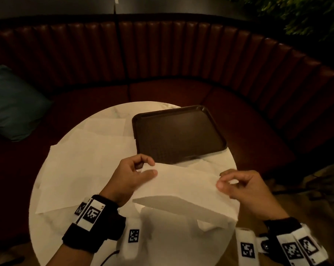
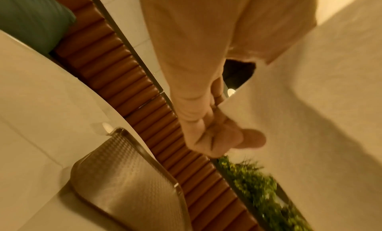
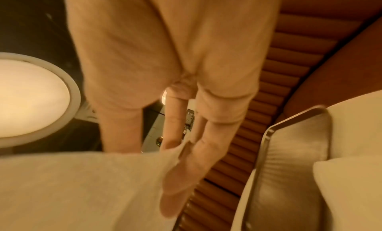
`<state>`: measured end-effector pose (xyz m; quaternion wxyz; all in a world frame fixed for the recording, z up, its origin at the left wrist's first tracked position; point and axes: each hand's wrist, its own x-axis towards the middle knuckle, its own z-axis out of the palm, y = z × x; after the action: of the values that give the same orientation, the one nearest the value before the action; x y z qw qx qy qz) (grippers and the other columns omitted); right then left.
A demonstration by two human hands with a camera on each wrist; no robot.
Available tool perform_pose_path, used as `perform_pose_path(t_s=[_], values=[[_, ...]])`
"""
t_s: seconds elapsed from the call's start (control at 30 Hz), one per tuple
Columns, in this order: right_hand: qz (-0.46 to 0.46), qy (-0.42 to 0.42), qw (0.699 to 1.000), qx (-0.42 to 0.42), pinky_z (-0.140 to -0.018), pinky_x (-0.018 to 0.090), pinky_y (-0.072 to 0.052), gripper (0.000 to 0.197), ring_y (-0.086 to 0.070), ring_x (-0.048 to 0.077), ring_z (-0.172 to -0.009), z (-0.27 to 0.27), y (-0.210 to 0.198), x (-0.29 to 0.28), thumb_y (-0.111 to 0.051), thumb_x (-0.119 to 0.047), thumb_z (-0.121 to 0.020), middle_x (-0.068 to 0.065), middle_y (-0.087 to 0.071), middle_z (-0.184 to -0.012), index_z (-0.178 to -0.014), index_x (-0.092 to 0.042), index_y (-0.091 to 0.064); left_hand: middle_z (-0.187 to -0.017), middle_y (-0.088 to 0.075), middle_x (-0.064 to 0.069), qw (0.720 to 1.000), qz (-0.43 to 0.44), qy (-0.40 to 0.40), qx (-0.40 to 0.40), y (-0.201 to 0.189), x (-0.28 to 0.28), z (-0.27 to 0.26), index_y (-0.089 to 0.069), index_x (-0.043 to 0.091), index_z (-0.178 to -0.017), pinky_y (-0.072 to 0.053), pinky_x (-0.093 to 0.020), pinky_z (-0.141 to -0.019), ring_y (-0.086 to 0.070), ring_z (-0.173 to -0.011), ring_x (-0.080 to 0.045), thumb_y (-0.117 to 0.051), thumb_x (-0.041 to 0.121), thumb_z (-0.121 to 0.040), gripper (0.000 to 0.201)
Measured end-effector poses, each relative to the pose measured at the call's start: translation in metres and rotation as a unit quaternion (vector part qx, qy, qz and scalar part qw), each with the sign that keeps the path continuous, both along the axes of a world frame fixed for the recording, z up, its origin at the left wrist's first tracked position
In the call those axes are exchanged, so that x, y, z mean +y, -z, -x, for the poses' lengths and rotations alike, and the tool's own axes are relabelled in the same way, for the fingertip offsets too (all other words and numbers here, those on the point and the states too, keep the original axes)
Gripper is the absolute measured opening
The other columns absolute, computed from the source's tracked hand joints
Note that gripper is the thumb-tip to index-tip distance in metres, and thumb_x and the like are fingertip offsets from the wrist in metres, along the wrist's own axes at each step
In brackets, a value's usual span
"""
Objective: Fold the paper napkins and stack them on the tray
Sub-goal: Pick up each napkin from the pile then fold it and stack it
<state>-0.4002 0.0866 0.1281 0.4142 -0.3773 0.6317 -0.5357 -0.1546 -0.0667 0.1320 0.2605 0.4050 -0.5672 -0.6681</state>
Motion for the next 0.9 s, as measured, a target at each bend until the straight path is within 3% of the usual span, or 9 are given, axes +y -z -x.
perform_pose_path(t_s=[0.07, 0.17, 0.3, 0.37, 0.47, 0.6, 0.7, 0.77, 0.9], values=[[-0.041, 0.047, 0.998, -0.012, -0.055, 0.022, -0.052, 0.019, -0.062, 0.015, -0.056, -0.002, 0.030, 0.020, -0.080, -0.013, -0.053, 0.007, -0.072, -0.076, -0.066, -0.002, -0.073, -0.085, -0.066, -0.014, 0.998, -0.037, 0.036, -0.034, 0.019, 0.003, 0.011, -0.056, 0.012, -0.094, -0.055, -0.030, -0.057, -0.065, -0.072, -0.027, -0.070, -0.008, -0.072, 0.033], [-0.108, 0.136, 0.985, -0.016, -0.061, 0.020, -0.055, 0.016, -0.066, 0.021, -0.073, -0.002, 0.083, 0.050, -0.083, -0.005, -0.056, 0.010, -0.072, -0.079, -0.069, -0.001, -0.073, -0.087, -0.063, -0.024, 0.985, -0.119, 0.097, -0.083, 0.050, 0.009, 0.025, -0.051, 0.020, -0.103, -0.053, -0.031, -0.056, -0.063, -0.071, -0.029, -0.074, -0.002, -0.069, 0.047], [-0.138, 0.259, 0.956, -0.004, -0.062, 0.008, -0.049, 0.012, -0.066, 0.024, -0.083, -0.014, 0.134, 0.072, -0.079, 0.006, -0.065, 0.010, -0.071, -0.081, -0.069, -0.004, -0.073, -0.072, -0.065, -0.017, 0.979, -0.040, 0.116, -0.164, 0.079, 0.012, 0.055, -0.056, 0.010, -0.080, -0.045, -0.029, -0.055, -0.063, -0.059, -0.019, -0.066, -0.005, -0.076, 0.018], [-0.134, 0.291, 0.947, 0.002, -0.062, 0.005, -0.047, 0.014, -0.065, 0.020, -0.080, -0.020, 0.142, 0.073, -0.078, 0.006, -0.066, 0.011, -0.070, -0.083, -0.068, -0.007, -0.072, -0.072, -0.068, -0.013, 0.978, 0.015, 0.102, -0.184, 0.092, 0.008, 0.075, -0.061, 0.010, -0.067, -0.045, -0.027, -0.055, -0.064, -0.057, -0.016, -0.063, -0.008, -0.076, 0.021], [-0.133, 0.312, 0.941, 0.003, -0.066, 0.011, -0.050, 0.020, -0.063, 0.019, -0.086, -0.022, 0.146, 0.066, -0.077, 0.006, -0.068, 0.009, -0.066, -0.090, -0.067, -0.012, -0.070, -0.076, -0.068, -0.009, 0.975, 0.033, 0.078, -0.204, 0.109, 0.000, 0.103, -0.065, 0.016, -0.067, -0.045, -0.017, -0.051, -0.064, -0.062, -0.018, -0.062, -0.002, -0.078, 0.021], [-0.117, 0.297, 0.947, 0.024, -0.070, 0.019, -0.054, 0.022, -0.065, 0.020, -0.084, -0.022, 0.134, 0.056, -0.078, 0.006, -0.068, 0.007, -0.065, -0.092, -0.068, -0.015, -0.072, -0.076, -0.069, -0.009, 0.963, -0.037, -0.003, -0.267, 0.134, -0.005, 0.109, -0.059, 0.019, -0.075, -0.050, -0.034, -0.065, -0.065, -0.069, -0.026, -0.071, 0.026, -0.075, 0.014], [-0.084, 0.281, 0.955, 0.055, -0.067, 0.021, -0.053, 0.023, -0.062, 0.015, -0.069, -0.021, 0.115, 0.045, -0.079, 0.003, -0.067, 0.001, -0.066, -0.090, -0.068, -0.019, -0.073, -0.078, -0.069, -0.014, 0.944, -0.119, -0.024, -0.306, 0.139, 0.016, 0.094, -0.050, 0.016, -0.085, -0.049, -0.032, -0.052, -0.061, -0.059, -0.027, -0.072, 0.044, -0.072, 0.038], [-0.050, 0.283, 0.956, 0.058, -0.065, 0.016, -0.052, 0.025, -0.061, 0.007, -0.067, -0.018, 0.104, 0.034, -0.078, 0.004, -0.068, -0.002, -0.066, -0.090, -0.070, -0.020, -0.072, -0.076, -0.064, -0.018, 0.928, -0.200, 0.005, -0.314, 0.137, 0.037, 0.087, -0.049, 0.010, -0.085, -0.052, -0.034, -0.052, -0.060, -0.057, -0.028, -0.070, 0.050, -0.073, 0.047], [-0.028, 0.317, 0.945, 0.074, -0.064, 0.008, -0.050, 0.026, -0.063, -0.001, -0.071, -0.013, 0.105, 0.020, -0.076, 0.006, -0.069, -0.002, -0.064, -0.092, -0.072, -0.019, -0.070, -0.078, -0.061, -0.022, 0.903, -0.365, 0.061, -0.219, 0.138, 0.064, 0.091, -0.048, 0.003, -0.093, -0.055, -0.041, -0.058, -0.062, -0.061, -0.031, -0.066, 0.052, -0.075, 0.055]])
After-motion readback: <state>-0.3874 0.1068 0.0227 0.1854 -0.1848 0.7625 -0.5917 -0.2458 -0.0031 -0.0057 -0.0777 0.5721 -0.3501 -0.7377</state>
